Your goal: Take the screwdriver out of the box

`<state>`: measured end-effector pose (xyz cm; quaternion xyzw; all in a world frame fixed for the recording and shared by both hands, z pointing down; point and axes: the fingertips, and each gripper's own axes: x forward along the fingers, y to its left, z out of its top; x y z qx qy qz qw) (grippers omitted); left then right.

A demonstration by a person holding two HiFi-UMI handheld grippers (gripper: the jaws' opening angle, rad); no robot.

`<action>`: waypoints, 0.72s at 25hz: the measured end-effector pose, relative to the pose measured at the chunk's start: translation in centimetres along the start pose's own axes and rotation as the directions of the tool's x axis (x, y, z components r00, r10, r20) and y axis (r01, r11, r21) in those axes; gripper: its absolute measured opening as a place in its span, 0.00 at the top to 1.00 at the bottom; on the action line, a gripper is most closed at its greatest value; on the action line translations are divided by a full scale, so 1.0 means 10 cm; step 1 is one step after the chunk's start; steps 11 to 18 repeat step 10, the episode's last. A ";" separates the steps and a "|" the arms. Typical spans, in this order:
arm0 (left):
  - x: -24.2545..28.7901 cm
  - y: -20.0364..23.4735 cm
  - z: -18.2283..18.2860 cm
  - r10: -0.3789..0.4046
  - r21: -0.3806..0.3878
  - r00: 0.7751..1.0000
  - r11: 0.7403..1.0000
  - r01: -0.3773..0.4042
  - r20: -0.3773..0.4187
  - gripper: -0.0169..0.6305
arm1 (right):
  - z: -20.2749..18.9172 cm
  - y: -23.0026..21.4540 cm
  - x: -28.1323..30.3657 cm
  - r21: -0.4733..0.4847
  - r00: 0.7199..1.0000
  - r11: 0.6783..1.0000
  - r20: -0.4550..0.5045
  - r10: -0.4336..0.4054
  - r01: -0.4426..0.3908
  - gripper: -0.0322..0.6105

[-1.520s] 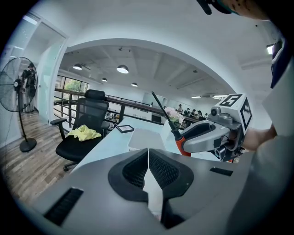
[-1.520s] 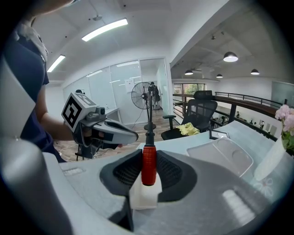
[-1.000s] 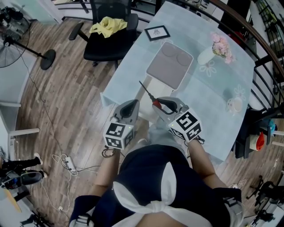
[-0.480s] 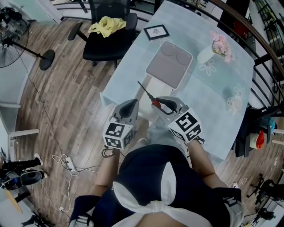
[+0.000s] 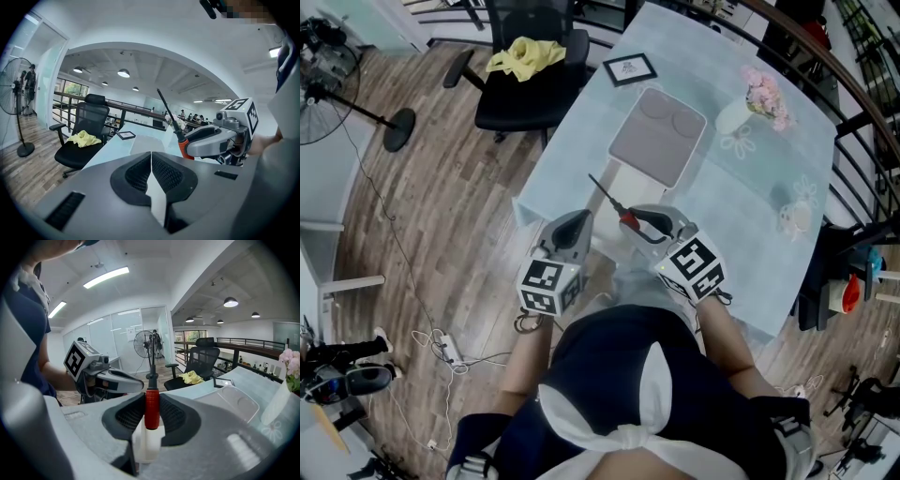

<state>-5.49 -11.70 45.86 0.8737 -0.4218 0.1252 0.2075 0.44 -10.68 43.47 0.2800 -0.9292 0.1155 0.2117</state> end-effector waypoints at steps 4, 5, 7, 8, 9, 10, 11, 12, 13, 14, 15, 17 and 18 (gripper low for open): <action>-0.04 0.01 0.01 0.003 0.006 1.000 1.000 -0.003 -0.004 0.94 | 0.03 0.02 0.00 0.002 1.000 1.000 0.004 -0.001 0.001 0.80; -0.04 0.02 0.01 0.003 0.006 1.000 1.000 -0.003 -0.005 0.94 | 0.03 0.02 0.00 0.003 1.000 1.000 0.004 -0.002 0.002 0.80; -0.04 0.02 0.01 0.003 0.004 1.000 1.000 -0.003 -0.004 0.94 | 0.03 0.01 0.00 0.006 1.000 1.000 0.006 -0.005 0.005 0.80; -0.04 0.02 0.02 0.003 0.004 1.000 1.000 -0.003 -0.004 0.94 | 0.03 0.00 0.00 0.007 1.000 1.000 0.006 -0.007 0.007 0.80; -0.04 0.02 0.02 0.004 0.006 1.000 1.000 -0.004 -0.005 0.94 | 0.03 -0.01 0.00 0.009 1.000 1.000 0.007 -0.008 0.008 0.80; -0.04 0.02 0.02 0.005 0.009 1.000 1.000 -0.005 -0.006 0.94 | 0.03 -0.01 0.00 0.010 1.000 1.000 0.008 -0.010 0.010 0.80; -0.04 0.02 0.02 0.005 0.009 1.000 1.000 -0.005 -0.006 0.94 | 0.03 -0.01 0.00 0.010 1.000 1.000 0.008 -0.010 0.010 0.80; -0.04 0.02 0.02 0.005 0.009 1.000 1.000 -0.005 -0.006 0.94 | 0.03 -0.01 0.00 0.010 1.000 1.000 0.008 -0.010 0.010 0.80; -0.04 0.02 0.02 0.005 0.009 1.000 1.000 -0.005 -0.006 0.94 | 0.03 -0.01 0.00 0.010 1.000 1.000 0.008 -0.010 0.010 0.80; -0.04 0.02 0.02 0.005 0.009 1.000 1.000 -0.005 -0.006 0.94 | 0.03 -0.01 0.00 0.010 1.000 1.000 0.008 -0.010 0.010 0.80; -0.04 0.02 0.02 0.005 0.009 1.000 1.000 -0.005 -0.006 0.94 | 0.03 -0.01 0.00 0.010 1.000 1.000 0.008 -0.010 0.010 0.80; -0.04 0.02 0.02 0.005 0.009 1.000 1.000 -0.005 -0.006 0.94 | 0.03 -0.01 0.00 0.010 1.000 1.000 0.008 -0.010 0.010 0.80; -0.04 0.02 0.02 0.005 0.009 1.000 1.000 -0.005 -0.006 0.94 | 0.03 -0.01 0.00 0.010 1.000 1.000 0.008 -0.010 0.010 0.80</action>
